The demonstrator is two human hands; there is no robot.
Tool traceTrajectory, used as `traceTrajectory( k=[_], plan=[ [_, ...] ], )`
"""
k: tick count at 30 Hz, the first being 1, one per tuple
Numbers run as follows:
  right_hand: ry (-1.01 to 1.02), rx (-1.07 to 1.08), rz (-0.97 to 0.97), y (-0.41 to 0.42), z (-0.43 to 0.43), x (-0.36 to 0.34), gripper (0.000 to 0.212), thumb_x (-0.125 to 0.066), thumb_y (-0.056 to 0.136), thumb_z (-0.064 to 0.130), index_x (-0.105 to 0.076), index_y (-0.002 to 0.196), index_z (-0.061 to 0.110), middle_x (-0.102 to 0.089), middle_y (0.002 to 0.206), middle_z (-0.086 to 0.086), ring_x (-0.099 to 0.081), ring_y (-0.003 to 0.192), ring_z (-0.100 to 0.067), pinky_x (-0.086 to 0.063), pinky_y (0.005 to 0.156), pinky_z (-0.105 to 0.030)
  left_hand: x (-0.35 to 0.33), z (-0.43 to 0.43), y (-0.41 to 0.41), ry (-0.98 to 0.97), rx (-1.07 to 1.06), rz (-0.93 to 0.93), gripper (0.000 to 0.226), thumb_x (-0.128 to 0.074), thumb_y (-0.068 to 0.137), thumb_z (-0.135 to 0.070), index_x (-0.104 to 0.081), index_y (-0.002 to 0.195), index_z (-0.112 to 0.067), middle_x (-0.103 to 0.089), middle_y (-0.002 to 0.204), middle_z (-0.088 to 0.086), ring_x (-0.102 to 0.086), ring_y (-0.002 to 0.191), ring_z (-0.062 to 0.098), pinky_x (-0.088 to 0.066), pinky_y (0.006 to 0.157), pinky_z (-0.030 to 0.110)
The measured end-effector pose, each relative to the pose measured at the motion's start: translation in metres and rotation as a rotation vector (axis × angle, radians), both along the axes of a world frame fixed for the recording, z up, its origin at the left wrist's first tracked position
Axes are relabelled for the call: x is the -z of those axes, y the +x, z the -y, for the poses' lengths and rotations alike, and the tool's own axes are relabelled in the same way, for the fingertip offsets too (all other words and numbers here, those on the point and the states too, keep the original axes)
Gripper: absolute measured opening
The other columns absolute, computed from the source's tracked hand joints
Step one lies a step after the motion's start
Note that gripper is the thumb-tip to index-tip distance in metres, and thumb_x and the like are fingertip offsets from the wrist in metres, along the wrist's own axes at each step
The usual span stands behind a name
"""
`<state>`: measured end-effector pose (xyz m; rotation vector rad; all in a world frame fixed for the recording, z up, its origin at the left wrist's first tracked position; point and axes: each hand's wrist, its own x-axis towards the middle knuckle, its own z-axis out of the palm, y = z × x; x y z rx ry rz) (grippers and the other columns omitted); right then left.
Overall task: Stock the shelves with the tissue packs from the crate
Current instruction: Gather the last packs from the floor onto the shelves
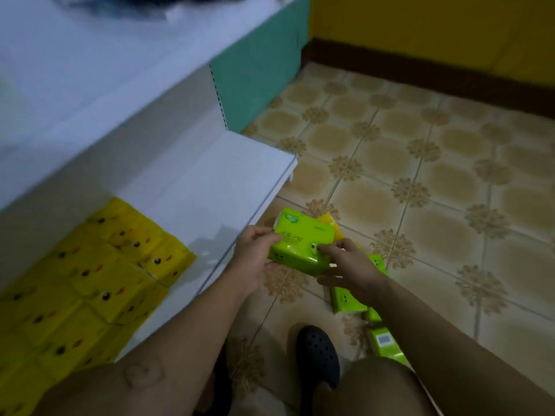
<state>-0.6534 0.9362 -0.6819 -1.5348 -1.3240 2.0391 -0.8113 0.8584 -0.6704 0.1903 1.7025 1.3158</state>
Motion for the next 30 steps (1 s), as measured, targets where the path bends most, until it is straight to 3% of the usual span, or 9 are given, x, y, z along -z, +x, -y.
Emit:
traceTrajectory(
  k=[2, 5, 8, 14, 17, 19, 23, 27, 30],
  plan=[
    [0.048, 0.005, -0.023, 0.002, 0.013, -0.041, 0.025, -0.064, 0.091, 0.022, -0.045, 0.104, 0.011, -0.055, 0.095, -0.012, -0.058, 0.076, -0.029, -0.055, 0.066, -0.042, -0.041, 0.014, 0.002, 0.039, 0.052, -0.069, 0.036, -0.067, 0.085, -0.007, -0.049, 0.114, -0.019, -0.053, 0.105, 0.002, -0.059, 0.089, 0.019, -0.054, 0.064, 0.034],
    [0.131, 0.006, -0.102, 0.005, 0.034, -0.095, 0.022, -0.067, 0.088, 0.019, -0.045, 0.094, 0.018, -0.059, 0.092, -0.01, -0.059, 0.079, -0.026, -0.052, 0.065, -0.037, -0.099, 0.034, 0.003, 0.083, 0.121, -0.135, 0.049, -0.073, 0.084, -0.024, -0.042, 0.123, -0.021, -0.054, 0.115, 0.006, -0.062, 0.096, 0.023, -0.056, 0.067, 0.036],
    [0.226, -0.033, -0.173, 0.004, 0.054, -0.143, 0.025, -0.068, 0.087, 0.022, -0.043, 0.088, 0.021, -0.06, 0.101, -0.008, -0.062, 0.088, -0.024, -0.054, 0.063, -0.034, -0.151, 0.053, 0.0, 0.129, 0.108, -0.187, 0.044, -0.068, 0.088, -0.036, -0.04, 0.118, -0.018, -0.056, 0.109, 0.006, -0.061, 0.087, 0.018, -0.057, 0.069, 0.036],
    [0.237, -0.084, -0.365, -0.022, 0.098, -0.214, 0.025, -0.065, 0.092, 0.027, -0.051, 0.112, 0.03, -0.062, 0.115, -0.012, -0.069, 0.095, -0.037, -0.057, 0.081, -0.053, -0.213, 0.088, -0.026, 0.225, 0.043, -0.258, 0.039, -0.067, 0.088, -0.038, -0.039, 0.105, -0.017, -0.058, 0.113, 0.012, -0.062, 0.087, 0.023, -0.056, 0.066, 0.035],
    [0.223, -0.025, -0.435, -0.046, 0.111, -0.234, 0.026, -0.065, 0.091, 0.03, -0.052, 0.114, 0.027, -0.06, 0.114, -0.01, -0.069, 0.094, -0.033, -0.059, 0.078, -0.047, -0.233, 0.108, -0.042, 0.263, 0.088, -0.246, 0.039, -0.068, 0.087, -0.041, -0.039, 0.1, -0.017, -0.062, 0.109, 0.013, -0.064, 0.08, 0.024, -0.053, 0.061, 0.033],
    [0.213, 0.026, -0.474, -0.067, 0.119, -0.245, 0.024, -0.063, 0.093, 0.026, -0.054, 0.115, 0.023, -0.06, 0.109, -0.007, -0.068, 0.088, -0.031, -0.059, 0.075, -0.044, -0.246, 0.122, -0.055, 0.231, 0.125, -0.341, 0.04, -0.067, 0.086, -0.046, -0.04, 0.096, -0.018, -0.063, 0.102, 0.009, -0.064, 0.074, 0.021, -0.052, 0.061, 0.033],
    [0.232, 0.099, -0.488, -0.122, 0.126, -0.262, 0.024, -0.062, 0.092, 0.017, -0.055, 0.115, 0.018, -0.062, 0.105, -0.01, -0.065, 0.079, -0.028, -0.055, 0.063, -0.036, -0.282, 0.151, -0.098, -0.062, 0.223, -0.845, 0.041, -0.06, 0.086, -0.058, -0.049, 0.096, -0.02, -0.063, 0.096, 0.004, -0.063, 0.083, 0.023, -0.048, 0.065, 0.032],
    [0.223, 0.119, -0.418, -0.18, 0.123, -0.275, 0.034, -0.068, 0.089, 0.019, -0.044, 0.11, 0.011, -0.054, 0.095, -0.011, -0.057, 0.076, -0.024, -0.054, 0.053, -0.032, -0.322, 0.188, -0.142, -0.313, 0.179, -1.601, 0.037, -0.052, 0.091, -0.051, -0.053, 0.116, -0.024, -0.052, 0.124, 0.003, -0.049, 0.114, 0.024, -0.04, 0.089, 0.037],
    [0.274, 0.071, -0.348, -0.221, 0.117, -0.282, 0.042, -0.072, 0.086, 0.021, -0.041, 0.109, 0.008, -0.049, 0.095, -0.012, -0.057, 0.077, -0.025, -0.055, 0.045, -0.031, -0.341, 0.213, -0.17, -0.496, 0.168, -1.895, 0.043, -0.049, 0.087, -0.054, -0.05, 0.124, -0.032, -0.048, 0.136, -0.001, -0.038, 0.127, 0.022, -0.029, 0.099, 0.043]
  ],
)
